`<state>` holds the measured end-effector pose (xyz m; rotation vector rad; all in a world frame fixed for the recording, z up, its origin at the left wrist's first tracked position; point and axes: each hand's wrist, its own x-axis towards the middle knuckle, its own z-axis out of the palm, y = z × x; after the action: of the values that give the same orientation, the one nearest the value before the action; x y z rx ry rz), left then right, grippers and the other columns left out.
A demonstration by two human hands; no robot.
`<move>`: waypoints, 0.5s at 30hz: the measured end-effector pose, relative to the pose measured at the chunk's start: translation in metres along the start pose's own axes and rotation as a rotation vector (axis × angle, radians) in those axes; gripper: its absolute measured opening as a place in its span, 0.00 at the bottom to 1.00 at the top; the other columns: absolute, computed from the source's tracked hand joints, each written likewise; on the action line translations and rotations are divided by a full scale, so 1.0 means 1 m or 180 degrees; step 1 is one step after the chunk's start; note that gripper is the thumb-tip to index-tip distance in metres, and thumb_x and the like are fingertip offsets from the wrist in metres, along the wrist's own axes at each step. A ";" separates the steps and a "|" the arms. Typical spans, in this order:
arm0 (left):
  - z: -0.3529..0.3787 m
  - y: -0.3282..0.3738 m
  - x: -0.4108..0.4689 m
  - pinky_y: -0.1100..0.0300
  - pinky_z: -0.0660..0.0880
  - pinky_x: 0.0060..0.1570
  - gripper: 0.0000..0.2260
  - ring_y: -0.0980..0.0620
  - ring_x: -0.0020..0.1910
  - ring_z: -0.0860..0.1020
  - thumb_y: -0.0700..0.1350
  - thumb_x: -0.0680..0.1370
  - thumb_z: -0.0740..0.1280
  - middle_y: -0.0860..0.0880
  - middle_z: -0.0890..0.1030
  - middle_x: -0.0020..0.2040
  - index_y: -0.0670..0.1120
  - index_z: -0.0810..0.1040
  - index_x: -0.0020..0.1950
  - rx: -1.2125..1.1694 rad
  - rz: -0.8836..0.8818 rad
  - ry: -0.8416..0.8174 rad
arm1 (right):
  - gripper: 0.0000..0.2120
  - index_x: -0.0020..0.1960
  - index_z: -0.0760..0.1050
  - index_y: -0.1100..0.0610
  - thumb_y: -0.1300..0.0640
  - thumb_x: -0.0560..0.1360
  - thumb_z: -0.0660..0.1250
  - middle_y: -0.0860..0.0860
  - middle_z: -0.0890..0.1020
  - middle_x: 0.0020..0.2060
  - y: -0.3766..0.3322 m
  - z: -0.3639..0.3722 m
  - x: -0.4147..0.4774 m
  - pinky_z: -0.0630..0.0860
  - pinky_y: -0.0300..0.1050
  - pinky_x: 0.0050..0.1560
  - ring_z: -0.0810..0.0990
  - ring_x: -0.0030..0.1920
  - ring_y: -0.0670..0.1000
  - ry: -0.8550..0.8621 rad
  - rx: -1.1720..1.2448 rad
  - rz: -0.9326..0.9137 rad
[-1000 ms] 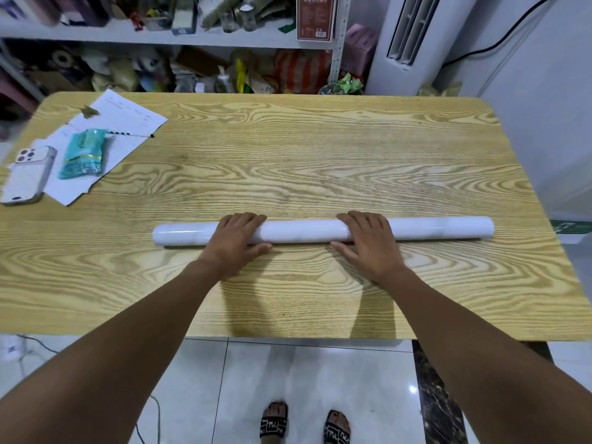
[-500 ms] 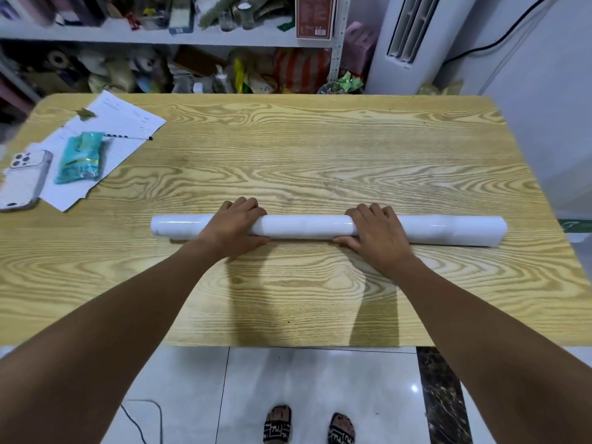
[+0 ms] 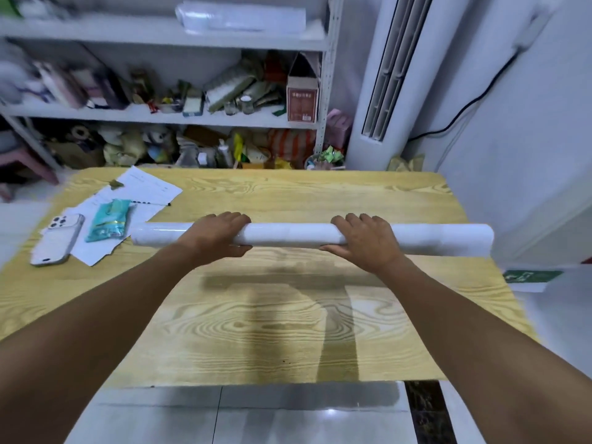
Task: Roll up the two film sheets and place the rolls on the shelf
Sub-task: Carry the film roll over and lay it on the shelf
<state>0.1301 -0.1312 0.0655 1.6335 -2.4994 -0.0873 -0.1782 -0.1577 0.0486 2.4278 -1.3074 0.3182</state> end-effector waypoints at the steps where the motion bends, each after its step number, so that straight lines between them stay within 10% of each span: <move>1: -0.017 -0.001 -0.001 0.58 0.66 0.38 0.18 0.43 0.45 0.76 0.50 0.71 0.71 0.45 0.79 0.49 0.44 0.74 0.56 0.0023 -0.0032 0.0007 | 0.30 0.48 0.75 0.55 0.31 0.70 0.51 0.53 0.79 0.33 0.001 -0.015 0.008 0.66 0.42 0.26 0.76 0.28 0.56 0.0027 -0.0003 -0.0019; 15: -0.234 -0.015 -0.070 0.56 0.71 0.41 0.25 0.46 0.50 0.77 0.63 0.67 0.65 0.49 0.79 0.51 0.47 0.73 0.55 0.0746 -0.0244 0.0444 | 0.29 0.40 0.72 0.54 0.29 0.68 0.51 0.49 0.77 0.29 -0.031 -0.191 0.103 0.64 0.41 0.22 0.76 0.26 0.52 0.1004 -0.0006 -0.0480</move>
<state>0.2087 -0.0651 0.2878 1.7535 -2.4168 0.3118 -0.1005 -0.1401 0.2531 2.3384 -0.9832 0.6277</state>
